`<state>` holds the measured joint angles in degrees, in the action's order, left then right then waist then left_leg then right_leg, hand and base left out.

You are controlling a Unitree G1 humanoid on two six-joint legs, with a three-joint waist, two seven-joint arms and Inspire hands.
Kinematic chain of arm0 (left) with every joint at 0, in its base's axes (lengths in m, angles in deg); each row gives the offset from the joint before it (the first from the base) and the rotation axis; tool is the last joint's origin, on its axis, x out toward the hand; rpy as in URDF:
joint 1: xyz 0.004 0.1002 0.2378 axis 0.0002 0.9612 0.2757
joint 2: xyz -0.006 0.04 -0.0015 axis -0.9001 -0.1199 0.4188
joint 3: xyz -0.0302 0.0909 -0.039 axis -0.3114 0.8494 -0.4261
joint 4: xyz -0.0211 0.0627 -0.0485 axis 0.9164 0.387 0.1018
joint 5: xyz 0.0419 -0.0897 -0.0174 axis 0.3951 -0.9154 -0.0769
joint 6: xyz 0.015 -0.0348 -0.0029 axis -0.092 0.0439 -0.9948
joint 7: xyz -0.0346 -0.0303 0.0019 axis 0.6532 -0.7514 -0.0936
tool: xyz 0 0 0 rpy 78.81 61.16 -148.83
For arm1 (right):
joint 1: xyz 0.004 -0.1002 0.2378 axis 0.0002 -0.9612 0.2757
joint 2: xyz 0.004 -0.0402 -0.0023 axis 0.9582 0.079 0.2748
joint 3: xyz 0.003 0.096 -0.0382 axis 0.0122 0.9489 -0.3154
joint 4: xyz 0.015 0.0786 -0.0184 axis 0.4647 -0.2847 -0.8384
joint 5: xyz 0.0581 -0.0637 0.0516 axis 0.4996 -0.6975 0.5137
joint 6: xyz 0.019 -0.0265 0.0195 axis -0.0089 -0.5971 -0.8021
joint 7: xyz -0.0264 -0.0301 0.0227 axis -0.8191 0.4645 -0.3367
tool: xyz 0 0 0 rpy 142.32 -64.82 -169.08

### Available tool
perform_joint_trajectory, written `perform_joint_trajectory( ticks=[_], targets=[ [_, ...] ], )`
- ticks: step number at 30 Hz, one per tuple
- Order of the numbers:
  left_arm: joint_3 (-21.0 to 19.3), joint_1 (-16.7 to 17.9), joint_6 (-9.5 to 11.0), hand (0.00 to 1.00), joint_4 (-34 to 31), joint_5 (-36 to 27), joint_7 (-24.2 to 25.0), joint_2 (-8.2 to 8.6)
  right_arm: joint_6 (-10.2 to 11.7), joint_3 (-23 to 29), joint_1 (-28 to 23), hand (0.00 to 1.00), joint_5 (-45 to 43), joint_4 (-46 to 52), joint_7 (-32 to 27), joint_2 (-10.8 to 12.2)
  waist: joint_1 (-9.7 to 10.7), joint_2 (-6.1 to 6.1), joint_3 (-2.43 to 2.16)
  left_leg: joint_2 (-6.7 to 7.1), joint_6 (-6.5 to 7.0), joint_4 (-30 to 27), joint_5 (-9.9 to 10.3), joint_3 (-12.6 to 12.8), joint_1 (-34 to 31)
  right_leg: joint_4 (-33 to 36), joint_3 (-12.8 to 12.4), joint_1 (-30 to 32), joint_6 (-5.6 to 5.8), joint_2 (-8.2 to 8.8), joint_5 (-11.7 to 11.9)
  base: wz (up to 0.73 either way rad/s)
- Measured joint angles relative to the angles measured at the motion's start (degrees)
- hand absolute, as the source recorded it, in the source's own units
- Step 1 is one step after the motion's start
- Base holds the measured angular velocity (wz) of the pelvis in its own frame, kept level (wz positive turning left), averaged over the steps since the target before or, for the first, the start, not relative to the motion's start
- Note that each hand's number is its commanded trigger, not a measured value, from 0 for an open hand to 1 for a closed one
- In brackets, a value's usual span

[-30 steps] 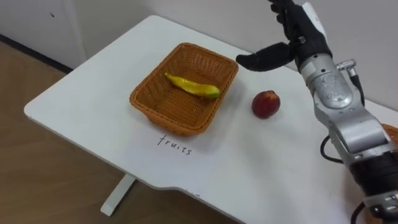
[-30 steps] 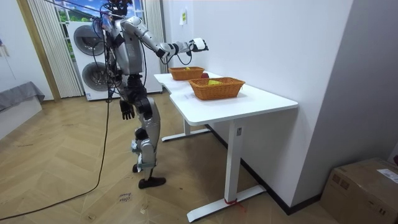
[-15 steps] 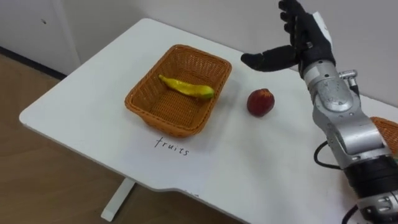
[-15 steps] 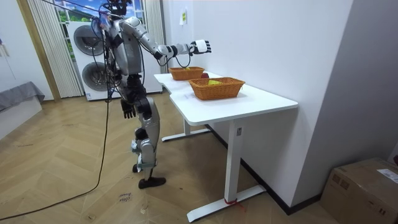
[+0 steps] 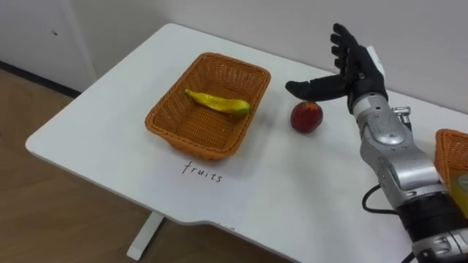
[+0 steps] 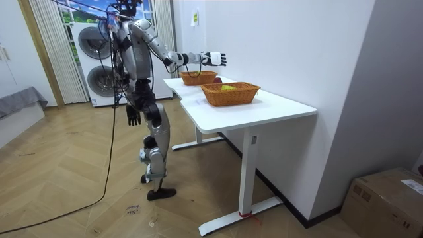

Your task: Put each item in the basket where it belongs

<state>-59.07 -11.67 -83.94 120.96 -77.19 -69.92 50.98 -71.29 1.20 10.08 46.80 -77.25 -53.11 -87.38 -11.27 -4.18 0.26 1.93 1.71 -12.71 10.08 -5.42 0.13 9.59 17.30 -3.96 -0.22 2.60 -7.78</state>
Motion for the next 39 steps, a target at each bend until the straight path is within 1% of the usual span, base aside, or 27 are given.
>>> perform_joint_trajectory(
  ticks=[5,10,14,19,23,26,31,33,35,36,37,39],
  targets=[
    [-0.02,-0.41,0.01,0.00,-0.02,-0.02,0.00,0.22,0.00,-0.12,-0.03,0.00,0.40,0.00,1.31,0.27,-0.14,0.00,0.00,0.00,0.00,0.07,0.00,0.00,0.01,-0.01,-0.02,0.00,0.04,0.00,-0.03,0.00],
    [-0.05,-0.55,0.01,0.00,-0.01,-0.02,-0.04,0.96,0.00,-0.13,-0.21,0.00,0.36,-0.12,2.36,0.27,-0.21,0.05,0.04,-0.01,0.00,0.02,0.00,-0.01,0.01,-0.01,-0.17,0.00,0.02,-0.02,-0.06,0.00],
    [0.00,-0.70,0.01,0.00,-0.01,-0.09,-0.03,1.12,0.00,-0.13,-0.41,0.00,0.37,-0.57,3.45,0.26,-0.23,0.03,0.02,0.00,0.00,0.00,0.00,0.01,0.01,-0.02,-0.06,0.00,0.01,-0.03,-0.13,0.00],
    [0.00,-1.24,0.06,0.00,-0.11,-0.12,-0.02,1.11,0.00,-0.19,-0.41,0.00,0.09,-3.25,3.47,0.26,-1.36,-0.10,-0.07,-0.03,0.00,0.10,0.00,0.22,-0.02,-0.04,-0.09,0.18,0.01,0.01,-0.15,0.00],
    [0.02,-1.12,0.06,0.00,-0.60,-0.24,-0.07,1.11,-0.01,-0.77,-0.41,0.00,0.01,-4.43,3.43,0.25,-1.65,-0.16,-0.11,-0.04,0.01,0.32,-0.01,0.28,0.06,-0.01,-0.09,0.15,0.02,0.01,-0.16,0.00],
    [0.01,-0.73,0.13,0.00,-1.10,-0.28,-0.16,1.10,-0.01,-2.53,-0.41,0.00,-0.24,-5.64,3.45,0.23,-1.67,-0.36,-0.25,-0.08,0.02,0.54,-0.02,0.37,0.15,-0.01,-0.07,0.15,0.04,0.02,-0.18,0.00],
    [-0.03,-0.65,0.36,0.00,-1.19,-0.24,-0.15,1.07,-0.02,-2.64,-0.41,0.00,-0.64,-6.39,3.46,0.23,-1.77,-0.78,-0.52,-0.07,0.09,0.85,-0.08,0.35,0.36,-0.01,-0.03,0.07,0.08,0.10,-0.21,0.00],
    [-0.03,-0.64,0.38,0.00,-1.19,-0.24,-0.14,1.07,-0.02,-2.63,-0.41,0.00,-0.65,-6.39,3.46,0.23,-1.77,-0.87,-0.56,-0.06,0.10,0.89,-0.08,0.32,0.44,-0.01,0.00,0.00,0.10,0.14,-0.22,0.00],
    [-0.03,-0.65,0.52,0.00,-1.19,-0.24,-0.13,1.07,-0.02,-2.63,-0.40,0.00,-0.66,-6.39,3.46,0.23,-1.77,-0.93,-0.46,-0.06,0.11,0.89,-0.09,0.32,0.45,0.01,0.00,-0.02,0.10,0.15,-0.22,0.00],
    [-0.03,-0.63,0.61,0.00,-1.19,-0.24,-0.12,1.07,-0.02,-2.63,-0.40,0.00,-0.67,-6.39,3.46,0.23,-1.74,-0.97,-0.32,-0.05,0.12,0.88,-0.10,0.30,0.44,0.02,0.00,-0.02,0.10,0.16,-0.22,0.00],
    [-0.03,-0.61,0.64,0.00,-1.18,-0.24,-0.10,1.05,-0.02,-2.62,-0.41,0.00,-0.80,-6.39,3.48,0.23,-1.72,-1.01,-0.08,-0.03,0.12,0.87,-0.10,0.26,0.43,0.01,0.02,-0.03,0.11,0.17,-0.22,0.00],
    [0.00,-0.56,0.64,0.00,-1.16,-0.24,-0.03,1.02,-0.02,-2.62,-0.41,0.00,-0.86,-6.39,3.71,0.23,-1.72,-1.18,0.18,0.06,0.12,0.85,-0.10,0.25,0.38,-0.02,0.02,-0.03,0.12,0.16,-0.23,0.00]
  ],
)
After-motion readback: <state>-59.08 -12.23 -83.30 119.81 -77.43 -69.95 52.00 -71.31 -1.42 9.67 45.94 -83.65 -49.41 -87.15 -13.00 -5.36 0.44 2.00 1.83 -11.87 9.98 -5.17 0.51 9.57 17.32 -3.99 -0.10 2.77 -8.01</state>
